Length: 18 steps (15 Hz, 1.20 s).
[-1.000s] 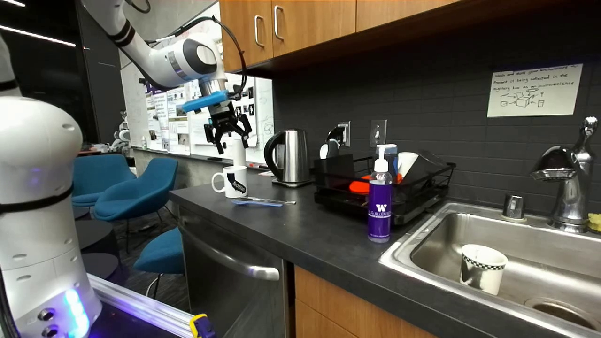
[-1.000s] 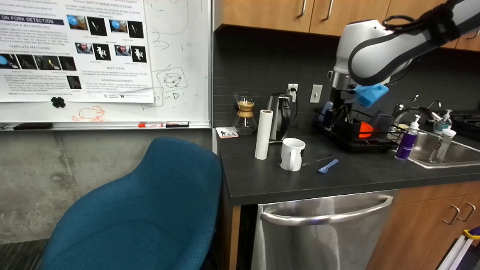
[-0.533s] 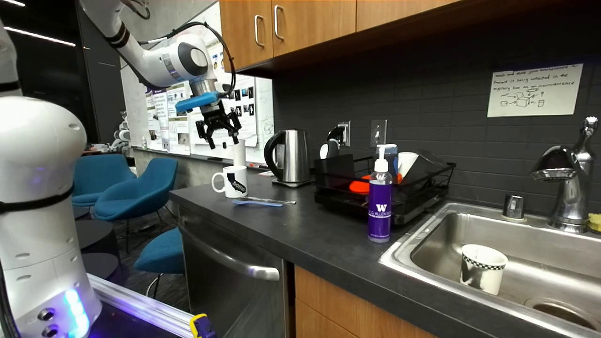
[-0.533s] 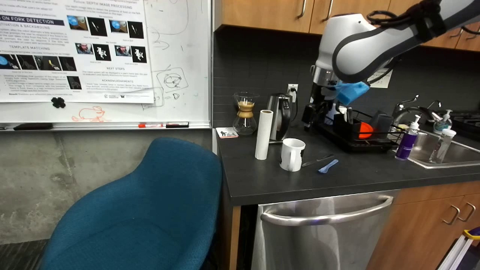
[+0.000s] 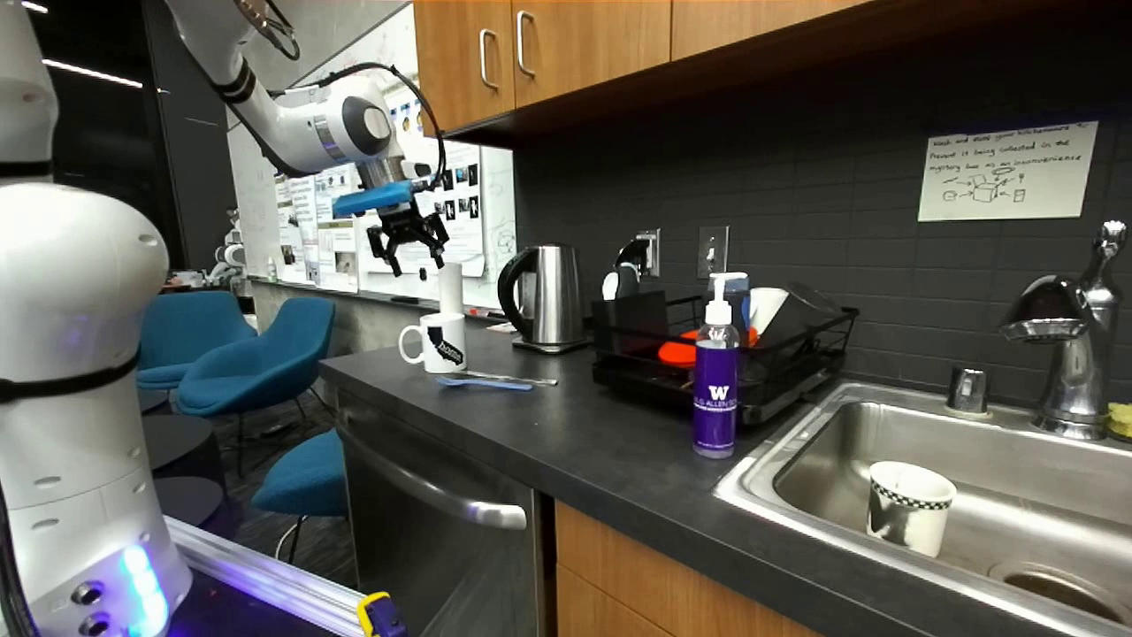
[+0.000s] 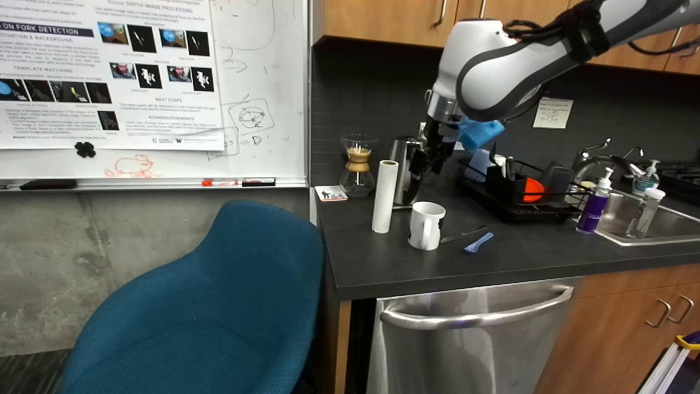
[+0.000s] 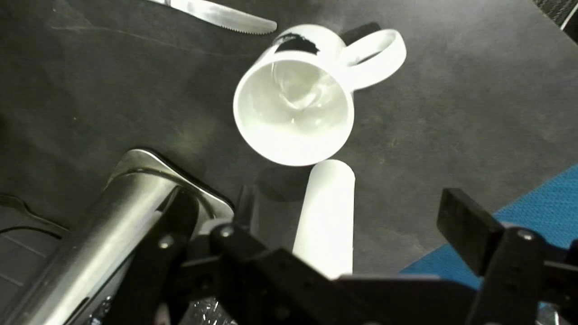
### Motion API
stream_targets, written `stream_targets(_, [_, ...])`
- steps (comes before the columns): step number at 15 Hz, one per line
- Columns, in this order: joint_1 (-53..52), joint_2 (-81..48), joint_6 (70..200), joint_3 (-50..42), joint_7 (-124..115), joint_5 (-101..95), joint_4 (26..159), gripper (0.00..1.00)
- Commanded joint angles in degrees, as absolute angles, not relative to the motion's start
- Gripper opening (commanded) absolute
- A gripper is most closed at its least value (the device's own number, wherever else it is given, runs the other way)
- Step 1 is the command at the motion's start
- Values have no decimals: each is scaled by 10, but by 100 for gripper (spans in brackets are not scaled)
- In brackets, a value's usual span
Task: Move the tissue roll to the right
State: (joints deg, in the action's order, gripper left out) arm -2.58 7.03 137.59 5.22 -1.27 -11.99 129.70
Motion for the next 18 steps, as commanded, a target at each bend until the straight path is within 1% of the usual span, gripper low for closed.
stream_targets(1, [-34, 32, 1351, 52, 19, -116, 1222, 100])
stream_targets(10, [-41, -60, 1297, 55, 96, -57, 1086, 100])
stream_targets(18, [-46, -112, 1269, 63, 124, -48, 1018, 100])
